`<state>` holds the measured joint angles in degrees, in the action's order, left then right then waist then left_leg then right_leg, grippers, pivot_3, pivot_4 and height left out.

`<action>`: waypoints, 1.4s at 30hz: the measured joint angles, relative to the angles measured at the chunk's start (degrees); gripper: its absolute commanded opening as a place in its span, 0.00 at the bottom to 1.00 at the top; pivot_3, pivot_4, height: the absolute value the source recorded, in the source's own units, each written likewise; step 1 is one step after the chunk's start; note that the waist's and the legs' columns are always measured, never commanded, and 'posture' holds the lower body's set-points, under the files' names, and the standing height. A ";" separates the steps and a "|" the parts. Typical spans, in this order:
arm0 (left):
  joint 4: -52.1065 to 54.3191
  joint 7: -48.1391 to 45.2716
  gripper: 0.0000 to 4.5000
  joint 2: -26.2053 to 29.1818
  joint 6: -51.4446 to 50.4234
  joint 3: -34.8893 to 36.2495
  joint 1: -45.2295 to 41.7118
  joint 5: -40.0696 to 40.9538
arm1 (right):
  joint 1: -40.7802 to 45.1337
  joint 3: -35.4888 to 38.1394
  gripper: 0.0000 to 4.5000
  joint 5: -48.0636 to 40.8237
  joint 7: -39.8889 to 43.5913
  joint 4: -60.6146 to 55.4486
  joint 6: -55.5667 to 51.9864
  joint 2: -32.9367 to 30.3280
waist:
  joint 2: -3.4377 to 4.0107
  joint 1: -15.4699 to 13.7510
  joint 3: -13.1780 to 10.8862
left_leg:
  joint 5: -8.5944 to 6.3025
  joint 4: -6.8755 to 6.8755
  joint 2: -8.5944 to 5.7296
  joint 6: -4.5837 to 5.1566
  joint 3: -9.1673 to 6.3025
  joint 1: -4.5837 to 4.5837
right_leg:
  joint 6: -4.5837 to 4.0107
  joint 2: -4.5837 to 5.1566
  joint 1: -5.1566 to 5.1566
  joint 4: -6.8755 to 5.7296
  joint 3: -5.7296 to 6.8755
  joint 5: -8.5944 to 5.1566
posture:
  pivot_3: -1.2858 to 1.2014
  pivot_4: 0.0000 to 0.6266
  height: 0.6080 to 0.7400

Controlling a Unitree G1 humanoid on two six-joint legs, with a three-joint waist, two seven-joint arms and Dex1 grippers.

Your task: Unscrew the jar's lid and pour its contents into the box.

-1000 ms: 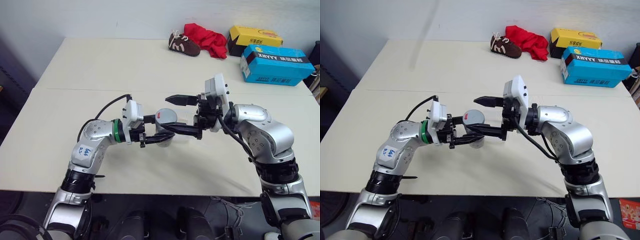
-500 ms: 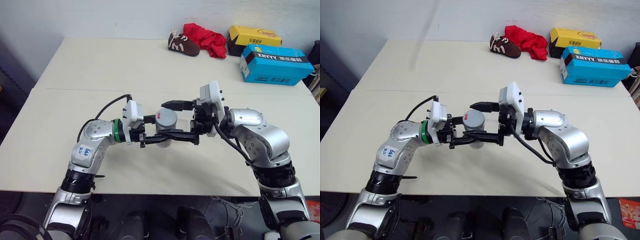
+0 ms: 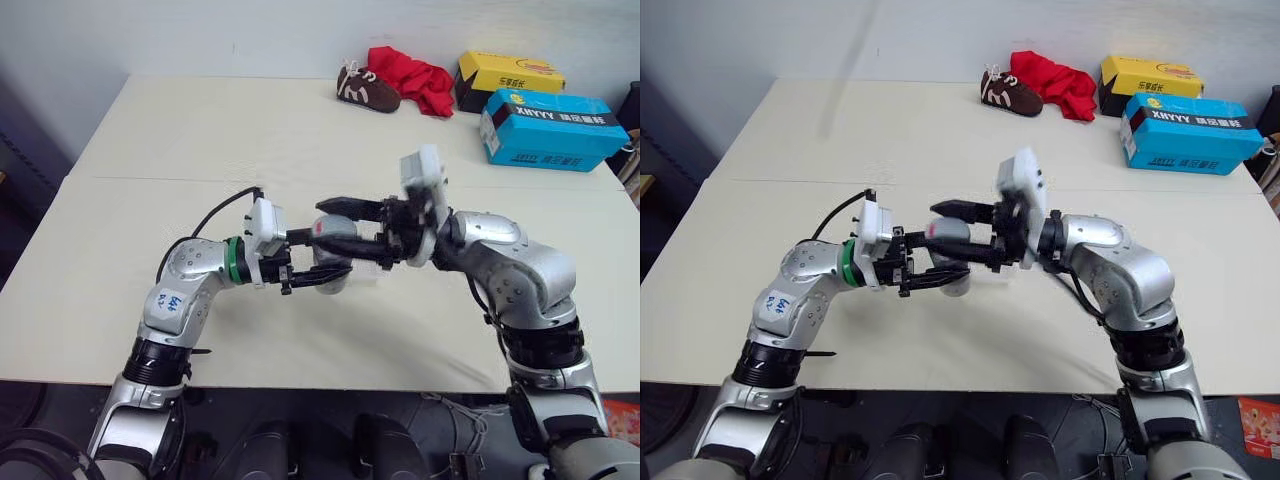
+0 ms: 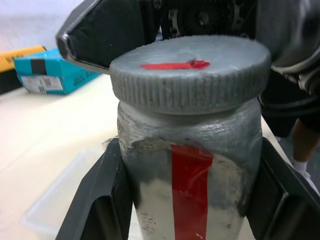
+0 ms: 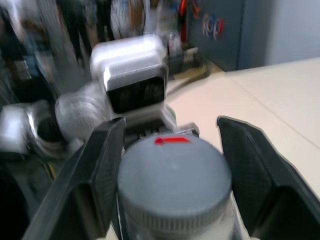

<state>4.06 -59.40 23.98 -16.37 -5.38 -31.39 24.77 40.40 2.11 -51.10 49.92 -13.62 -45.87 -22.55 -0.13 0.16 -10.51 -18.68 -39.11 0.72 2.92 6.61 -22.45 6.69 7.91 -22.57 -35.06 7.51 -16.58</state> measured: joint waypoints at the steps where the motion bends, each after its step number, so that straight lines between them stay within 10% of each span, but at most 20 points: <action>1: -0.17 -0.14 0.52 0.06 0.01 -0.02 0.02 -0.01 | 0.57 2.92 0.56 -5.41 -2.38 -0.02 -3.15 0.15 | 0.00 -0.07 0.00 | 0.00 0.00 0.00 0.00 -0.04 -0.01 | 0.00 0.00 0.00 0.00 0.02 0.00 | 0.52 0.24 1.00; 5: -0.56 -0.85 0.52 1.67 0.34 0.85 0.07 0.00 | -3.98 11.62 0.56 -12.39 -7.93 -0.80 -5.53 -3.28 | 0.00 -0.31 0.00 | -0.04 0.00 -0.09 0.06 -0.19 -0.07 | -0.02 0.13 0.09 0.11 -0.02 0.01 | 0.52 0.24 1.00; 12: -3.37 -1.33 0.52 2.83 1.09 3.60 -1.58 0.20 | -23.23 12.30 0.56 16.08 3.24 14.60 28.41 -14.27 | -0.02 -0.20 -0.01 | -0.07 0.07 -0.20 0.19 0.16 -0.03 | 0.12 0.05 0.06 0.24 -0.02 0.07 | 0.52 0.24 1.00; 19: -6.69 -1.32 0.52 3.01 -0.23 5.18 -6.31 0.78 | -25.48 15.34 0.56 26.27 5.96 41.31 50.38 -14.69 | -0.01 0.09 -0.02 | 0.09 0.06 0.04 -0.01 0.29 0.17 | 0.14 -0.16 0.11 0.16 -0.20 0.08 | 0.52 0.24 1.00; 24: -8.12 -1.48 0.52 2.97 -1.29 5.36 -6.98 0.78 | -25.49 16.64 0.93 27.62 3.79 48.22 52.24 -14.37 | 0.04 0.15 -0.04 | 0.18 0.05 0.11 -0.10 0.31 0.21 | 0.10 -0.20 0.09 0.08 -0.31 0.06 | 0.52 0.24 1.00; 42: -32.63 9.66 0.52 1.56 23.35 -7.36 -26.82 -26.85 | -50.21 25.20 0.99 11.95 11.03 -5.02 37.25 -22.03 | 0.13 -1.72 -0.14 | 0.07 0.05 0.06 0.00 0.25 0.15 | 0.12 -0.16 0.04 0.17 -0.47 0.09 | 0.52 0.24 1.00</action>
<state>-28.57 -49.74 25.54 6.98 -12.74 -58.22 -2.08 -9.80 27.31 -39.15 60.95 -18.64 -8.62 -44.57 0.01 -1.56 -10.65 -18.60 -39.06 0.79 2.92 6.87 -22.31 6.81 7.75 -22.52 -34.89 7.04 -16.49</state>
